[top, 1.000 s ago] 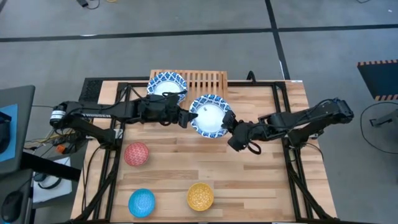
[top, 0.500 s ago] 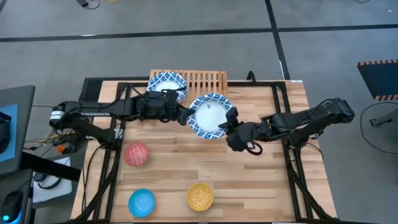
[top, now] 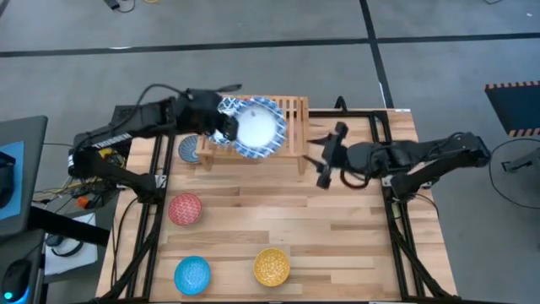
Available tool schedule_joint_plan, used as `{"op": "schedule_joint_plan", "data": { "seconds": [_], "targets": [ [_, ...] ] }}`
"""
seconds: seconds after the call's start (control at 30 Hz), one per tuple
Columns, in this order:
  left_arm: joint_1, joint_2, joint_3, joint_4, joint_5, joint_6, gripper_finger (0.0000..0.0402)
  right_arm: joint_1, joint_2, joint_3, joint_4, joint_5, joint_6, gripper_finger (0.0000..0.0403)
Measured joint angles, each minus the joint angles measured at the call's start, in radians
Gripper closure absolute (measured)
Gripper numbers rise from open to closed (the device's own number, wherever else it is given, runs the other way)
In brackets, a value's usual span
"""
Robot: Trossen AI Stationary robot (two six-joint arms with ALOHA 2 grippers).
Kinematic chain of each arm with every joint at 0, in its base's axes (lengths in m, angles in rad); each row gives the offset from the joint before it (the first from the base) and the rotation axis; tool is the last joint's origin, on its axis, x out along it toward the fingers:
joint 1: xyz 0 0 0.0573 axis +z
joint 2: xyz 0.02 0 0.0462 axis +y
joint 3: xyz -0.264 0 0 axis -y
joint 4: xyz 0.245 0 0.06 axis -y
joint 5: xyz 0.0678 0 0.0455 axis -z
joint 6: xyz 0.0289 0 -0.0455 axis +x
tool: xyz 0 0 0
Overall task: Place and stack bowls onto a shelf
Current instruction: Stack the white bowl on top of the stacked white bowls on the shelf
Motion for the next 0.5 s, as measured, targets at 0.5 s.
{"op": "schedule_joint_plan", "data": {
  "seconds": [0.5],
  "targets": [
    [0.35, 0.0, 0.129, -0.345, 0.206, 0.14, 0.0401, -0.093, -0.095, 0.0, -0.23, -0.007, 0.298, 0.0172]
  ]
}}
